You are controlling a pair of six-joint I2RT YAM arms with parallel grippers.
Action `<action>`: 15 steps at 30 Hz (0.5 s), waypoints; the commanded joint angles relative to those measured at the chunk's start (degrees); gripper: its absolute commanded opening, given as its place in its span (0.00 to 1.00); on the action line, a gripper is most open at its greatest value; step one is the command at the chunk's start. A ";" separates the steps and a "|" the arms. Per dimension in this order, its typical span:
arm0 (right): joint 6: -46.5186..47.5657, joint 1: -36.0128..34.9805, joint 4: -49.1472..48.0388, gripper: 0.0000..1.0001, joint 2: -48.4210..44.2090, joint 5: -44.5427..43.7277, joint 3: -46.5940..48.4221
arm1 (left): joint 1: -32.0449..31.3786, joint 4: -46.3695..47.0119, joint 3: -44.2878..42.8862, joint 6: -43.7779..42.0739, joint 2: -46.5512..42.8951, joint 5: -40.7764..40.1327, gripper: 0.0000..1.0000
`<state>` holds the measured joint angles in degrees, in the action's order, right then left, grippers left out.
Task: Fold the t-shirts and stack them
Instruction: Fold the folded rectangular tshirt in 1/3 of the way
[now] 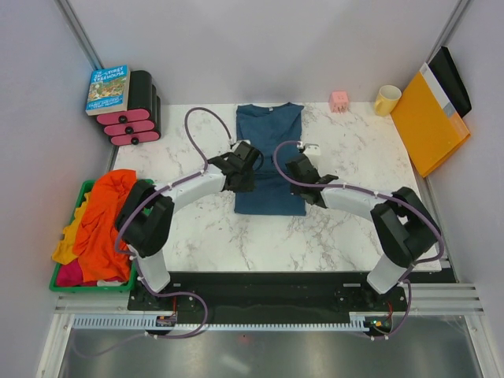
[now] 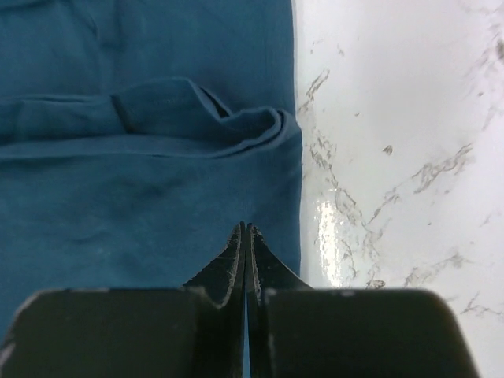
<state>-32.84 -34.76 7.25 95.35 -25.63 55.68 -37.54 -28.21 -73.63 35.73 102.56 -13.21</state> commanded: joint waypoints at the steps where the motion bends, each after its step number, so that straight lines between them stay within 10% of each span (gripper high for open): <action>1: -2.75 -0.30 -2.06 0.00 2.20 2.51 -0.57 | -1.13 3.77 1.46 2.68 2.64 3.98 0.22; 15: -7.67 -5.84 -0.13 0.00 -1.83 4.36 -13.66 | -8.15 4.21 16.93 10.41 0.18 4.16 0.08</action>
<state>-37.85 -38.33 2.92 94.76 -23.64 46.22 -42.57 -22.04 -62.13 41.10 102.87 -10.41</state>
